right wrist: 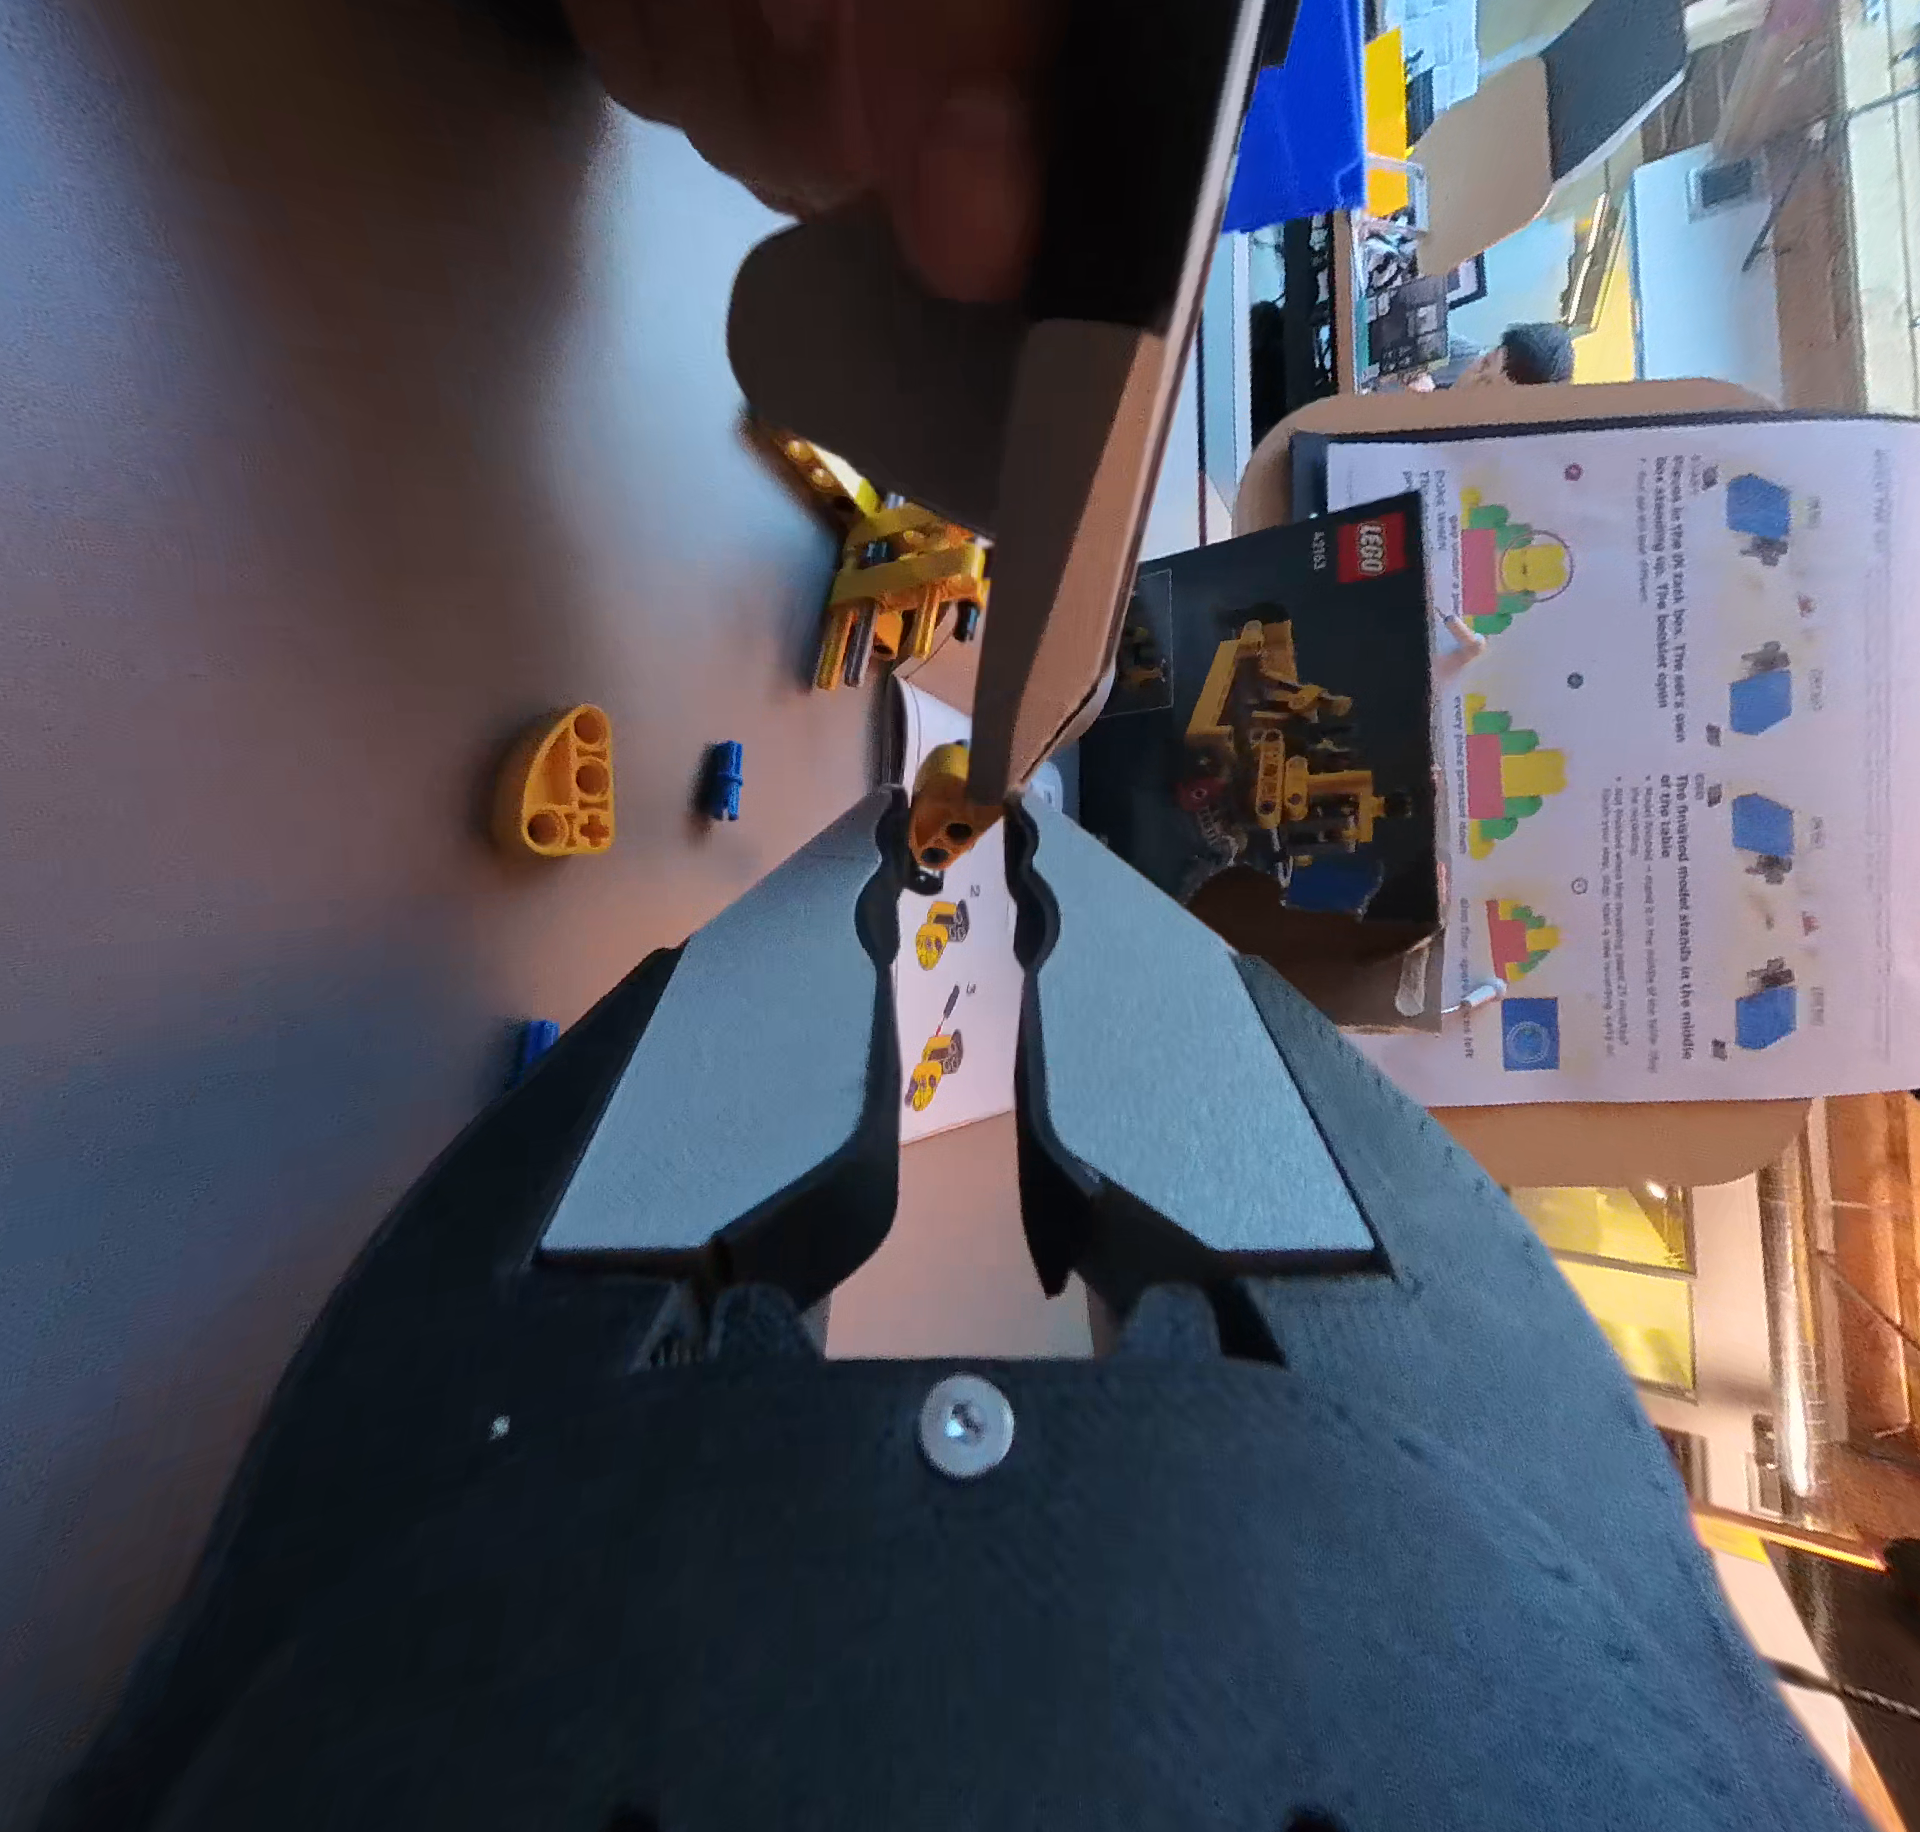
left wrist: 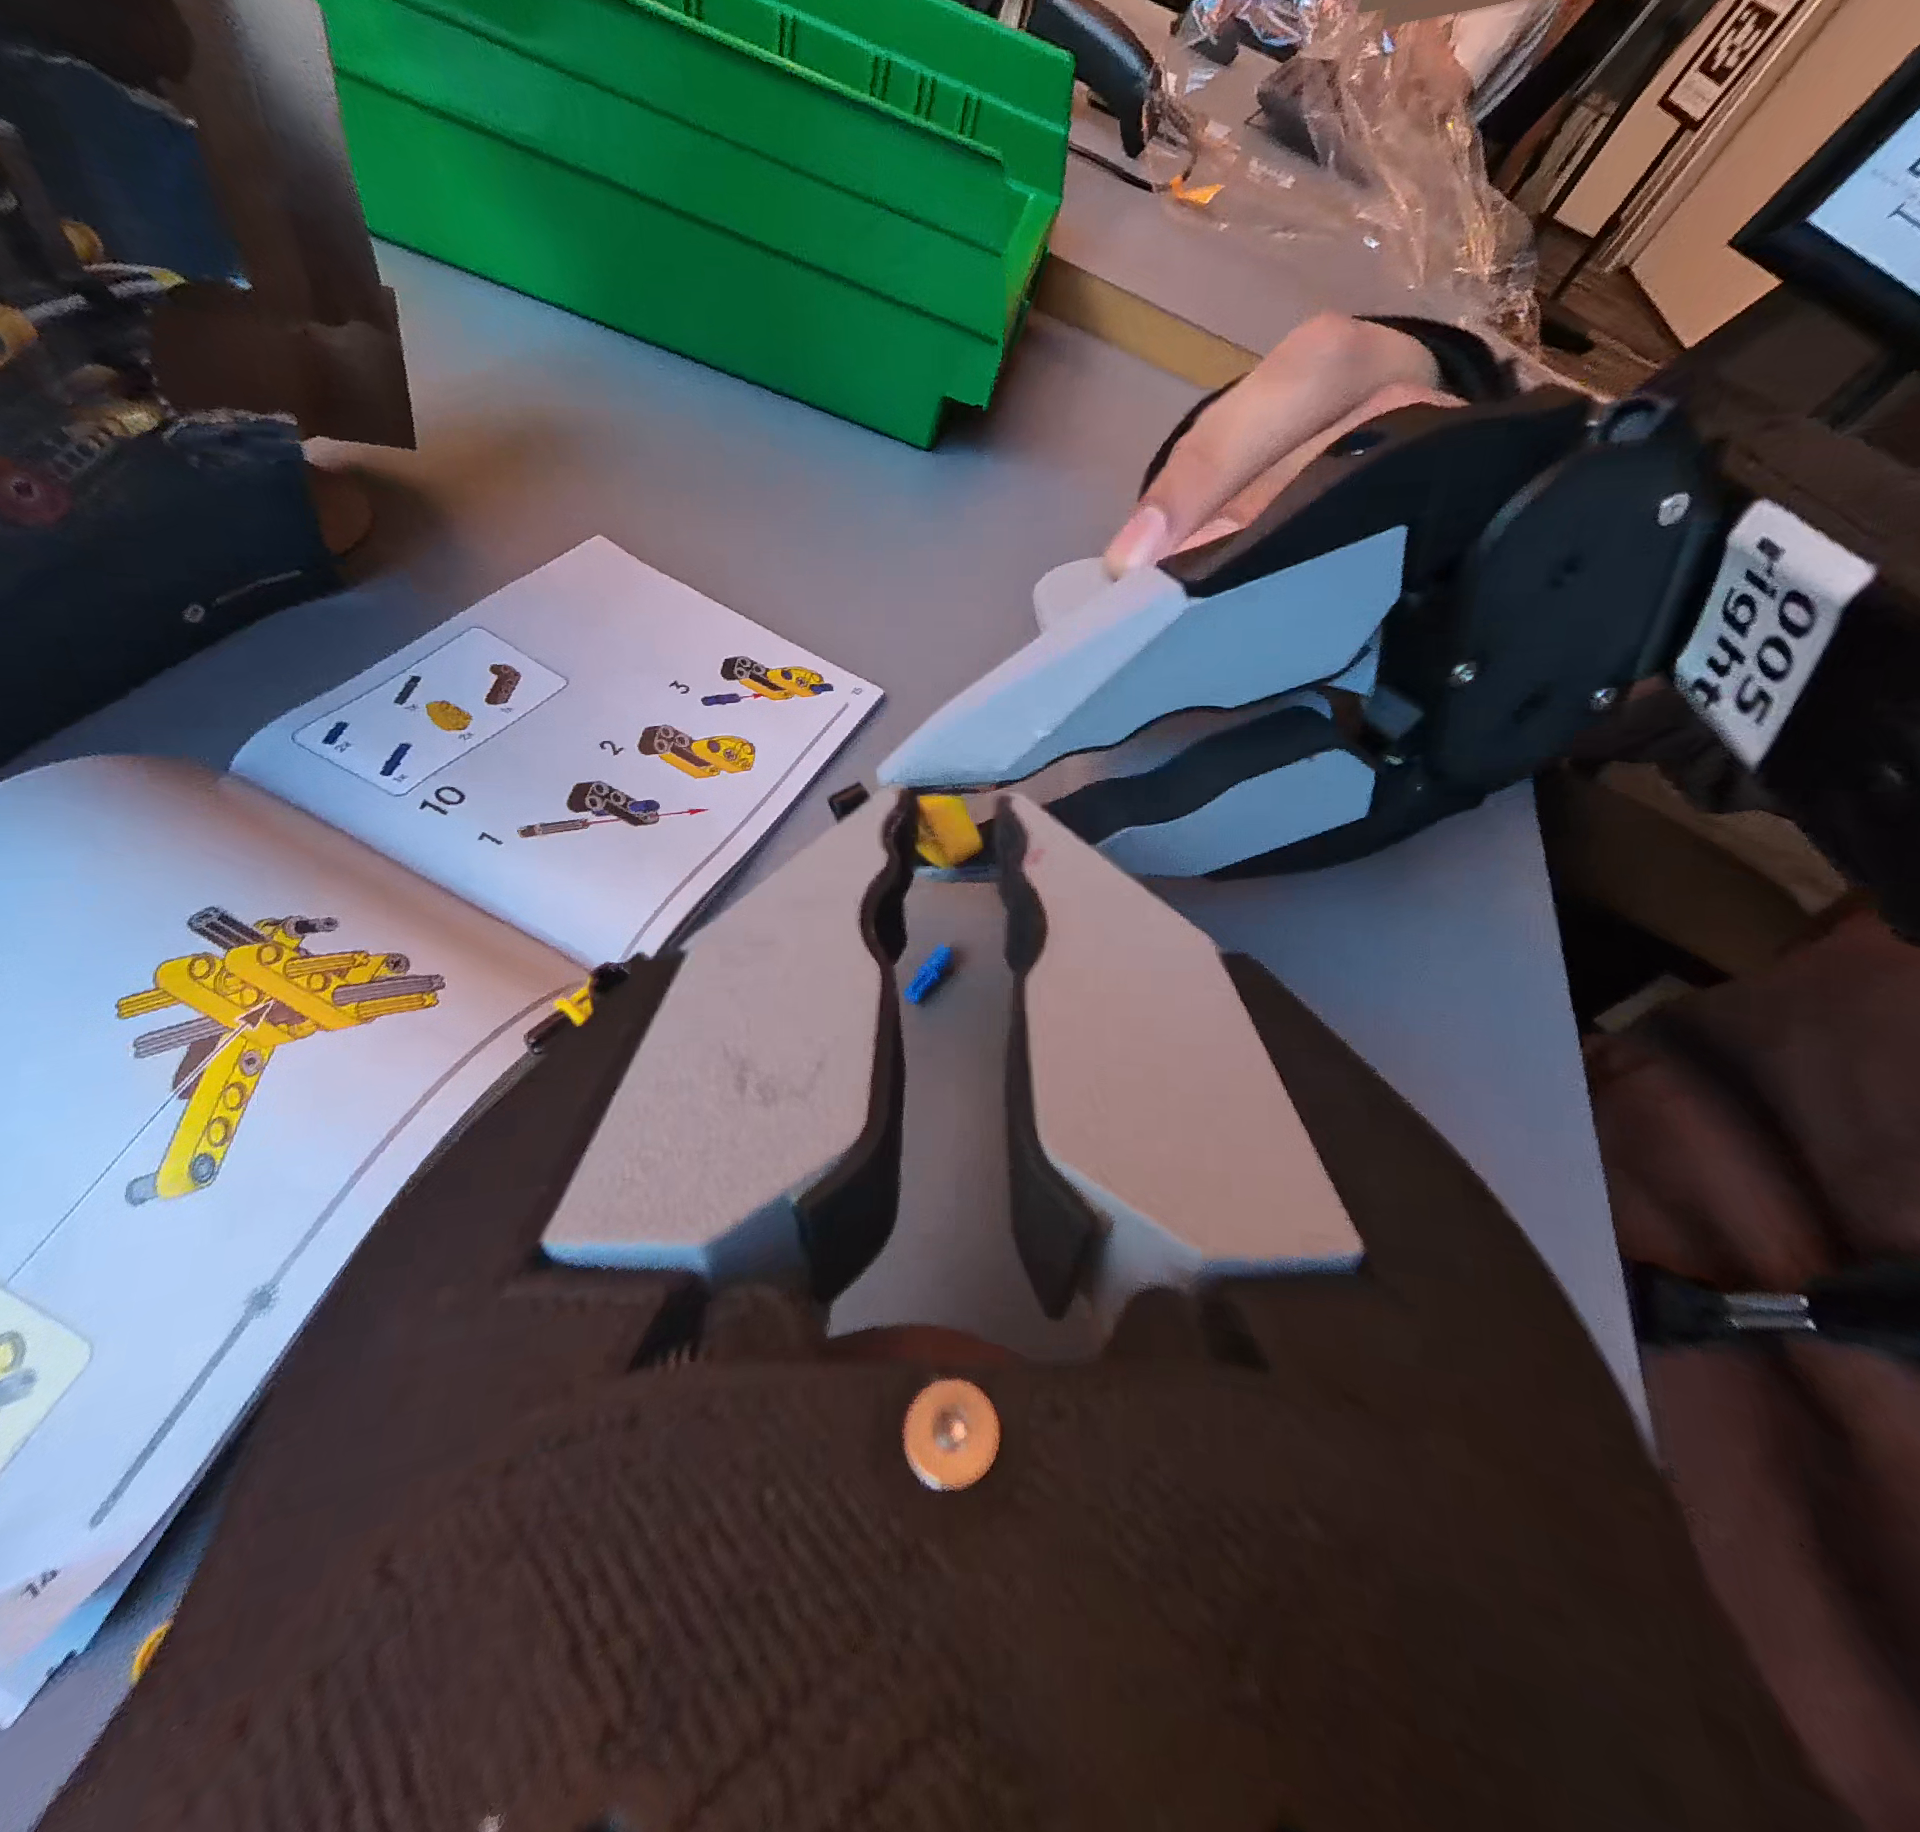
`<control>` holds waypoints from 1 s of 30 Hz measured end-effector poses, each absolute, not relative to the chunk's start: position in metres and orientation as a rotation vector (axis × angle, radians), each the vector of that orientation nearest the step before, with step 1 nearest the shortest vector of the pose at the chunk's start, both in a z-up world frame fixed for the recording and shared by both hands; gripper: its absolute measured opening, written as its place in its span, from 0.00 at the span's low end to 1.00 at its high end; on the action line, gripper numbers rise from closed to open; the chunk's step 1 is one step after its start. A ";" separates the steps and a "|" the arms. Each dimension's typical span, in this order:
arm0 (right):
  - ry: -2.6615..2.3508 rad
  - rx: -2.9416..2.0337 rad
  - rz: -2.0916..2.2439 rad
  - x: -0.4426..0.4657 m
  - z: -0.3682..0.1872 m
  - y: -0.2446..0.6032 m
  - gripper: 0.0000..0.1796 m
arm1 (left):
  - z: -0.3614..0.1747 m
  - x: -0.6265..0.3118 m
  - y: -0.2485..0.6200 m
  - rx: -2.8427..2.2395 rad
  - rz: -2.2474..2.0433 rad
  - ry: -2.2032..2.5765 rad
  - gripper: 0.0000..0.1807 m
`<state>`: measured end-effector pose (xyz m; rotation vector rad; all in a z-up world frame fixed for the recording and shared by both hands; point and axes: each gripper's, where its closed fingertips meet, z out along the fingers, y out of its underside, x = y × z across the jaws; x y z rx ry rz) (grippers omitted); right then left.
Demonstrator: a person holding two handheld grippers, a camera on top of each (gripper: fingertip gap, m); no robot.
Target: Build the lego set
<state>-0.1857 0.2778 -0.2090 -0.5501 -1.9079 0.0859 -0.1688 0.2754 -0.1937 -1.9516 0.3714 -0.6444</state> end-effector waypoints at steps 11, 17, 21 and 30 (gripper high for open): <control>-1.809 -0.635 0.395 -0.186 -0.185 0.275 0.08 | -0.159 -0.162 0.265 -1.764 -0.686 0.454 0.00; -1.749 -0.700 0.986 -0.169 -0.153 0.260 0.07 | -0.184 -0.173 0.270 -1.868 -0.456 0.537 0.17; -1.745 -0.717 1.223 -0.165 -0.147 0.250 0.07 | -0.185 -0.157 0.266 -1.839 -0.448 0.631 0.14; -1.781 -0.738 1.370 -0.161 -0.147 0.251 0.07 | -0.176 -0.160 0.266 -1.777 -0.382 0.638 0.00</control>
